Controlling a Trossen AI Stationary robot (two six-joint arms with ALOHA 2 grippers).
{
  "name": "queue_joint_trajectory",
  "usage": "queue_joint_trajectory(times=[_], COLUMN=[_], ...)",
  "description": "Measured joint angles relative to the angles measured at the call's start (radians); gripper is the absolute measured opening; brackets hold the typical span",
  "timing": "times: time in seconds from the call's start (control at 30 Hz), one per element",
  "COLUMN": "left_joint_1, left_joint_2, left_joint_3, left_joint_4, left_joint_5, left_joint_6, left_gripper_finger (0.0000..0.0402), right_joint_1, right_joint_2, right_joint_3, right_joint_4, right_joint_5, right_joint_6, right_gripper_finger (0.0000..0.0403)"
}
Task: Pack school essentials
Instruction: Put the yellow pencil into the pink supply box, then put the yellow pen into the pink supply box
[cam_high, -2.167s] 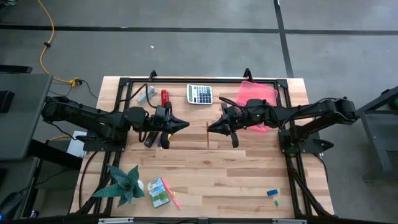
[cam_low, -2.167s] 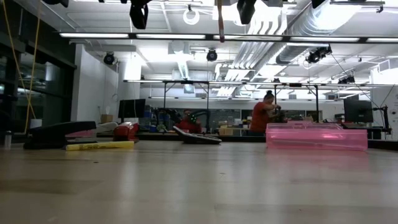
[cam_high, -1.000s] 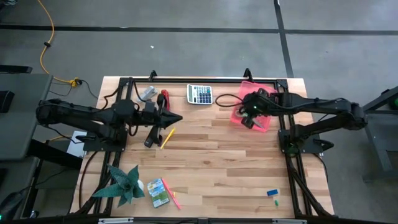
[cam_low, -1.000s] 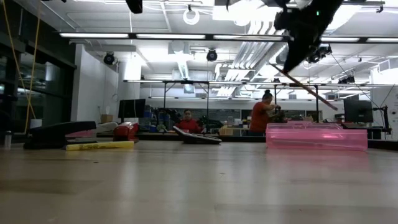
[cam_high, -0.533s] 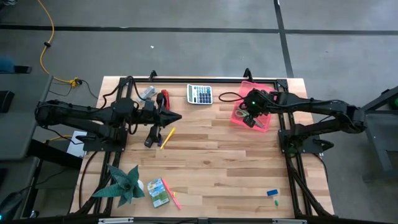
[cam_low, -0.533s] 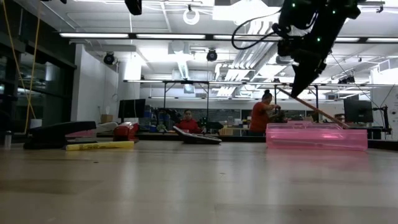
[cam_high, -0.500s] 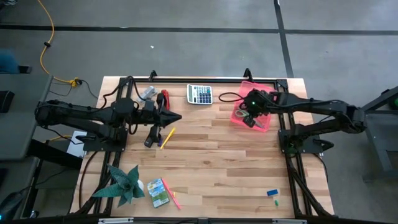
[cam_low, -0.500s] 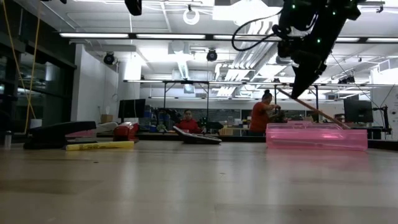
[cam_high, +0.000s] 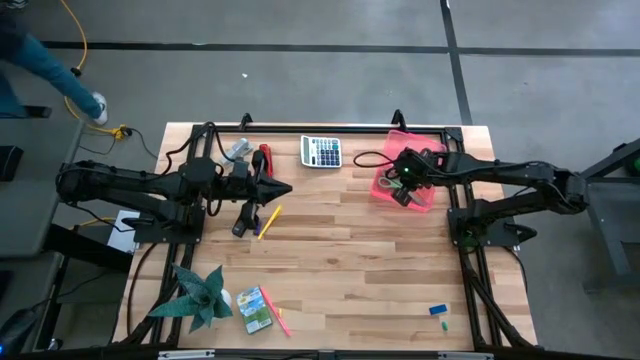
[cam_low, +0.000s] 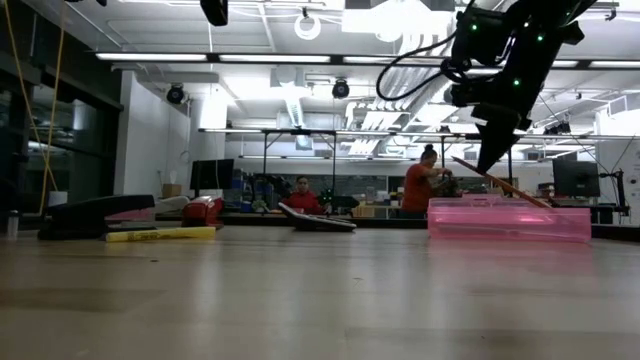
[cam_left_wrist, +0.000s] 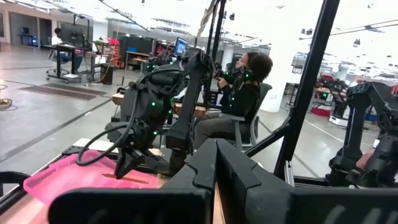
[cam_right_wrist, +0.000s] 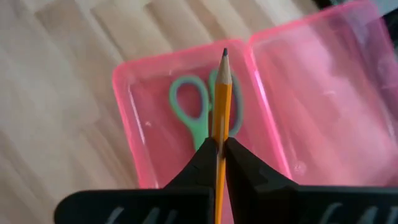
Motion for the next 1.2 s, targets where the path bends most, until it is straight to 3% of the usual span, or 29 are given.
queue_joint_trajectory(times=[0.33,0.6,1.0,1.1,1.2], left_joint_1=[0.000,-0.001,-0.001,-0.001,-0.001], left_joint_2=[0.000,0.000,0.000,0.000,0.000], left_joint_3=[0.000,0.000,0.000,0.000,0.000], left_joint_4=[0.000,-0.006,-0.012,-0.012,-0.012], left_joint_5=[0.000,0.000,0.000,0.000,0.000], left_joint_6=[-0.015,-0.023,-0.022,-0.022,-0.022], left_gripper_finger=[0.0000,0.0000,0.0000,0.0000,0.0000], right_joint_1=[0.000,0.000,0.000,0.006,0.038], right_joint_2=[0.105,0.122,0.071,-0.004,-0.108], right_joint_3=[-0.002,-0.002,0.116,0.134,0.108], right_joint_4=[-0.051,-0.046,-0.113,-0.068,0.100], right_joint_5=[-0.037,-0.036,-0.033,-0.104,-0.209], right_joint_6=[0.071,0.082,0.006,0.005,0.061], right_gripper_finger=[0.0002,0.0033,0.0175,0.0200,0.0212])
